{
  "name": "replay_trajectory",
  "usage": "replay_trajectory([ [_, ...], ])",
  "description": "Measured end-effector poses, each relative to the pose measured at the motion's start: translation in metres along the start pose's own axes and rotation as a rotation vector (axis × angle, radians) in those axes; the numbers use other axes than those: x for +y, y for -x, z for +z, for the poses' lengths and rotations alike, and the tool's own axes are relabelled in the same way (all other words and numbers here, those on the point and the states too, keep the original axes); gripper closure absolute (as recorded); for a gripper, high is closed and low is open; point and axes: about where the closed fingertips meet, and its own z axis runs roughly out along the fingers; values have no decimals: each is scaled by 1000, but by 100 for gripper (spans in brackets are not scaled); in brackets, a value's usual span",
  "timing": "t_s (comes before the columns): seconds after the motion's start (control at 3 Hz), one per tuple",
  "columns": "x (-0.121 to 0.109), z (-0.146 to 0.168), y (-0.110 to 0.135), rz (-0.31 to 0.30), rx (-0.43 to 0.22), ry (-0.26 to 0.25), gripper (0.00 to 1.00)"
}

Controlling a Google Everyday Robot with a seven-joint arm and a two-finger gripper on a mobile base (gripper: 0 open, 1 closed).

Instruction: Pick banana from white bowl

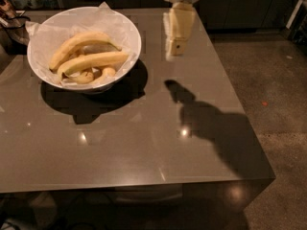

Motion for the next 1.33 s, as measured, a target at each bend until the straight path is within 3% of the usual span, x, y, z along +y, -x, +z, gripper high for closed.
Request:
replay_trajectory([
  [0.67,-32,47,41,-145,24,70,20],
  [1.33,-47,78,74,-245,43,114,25],
])
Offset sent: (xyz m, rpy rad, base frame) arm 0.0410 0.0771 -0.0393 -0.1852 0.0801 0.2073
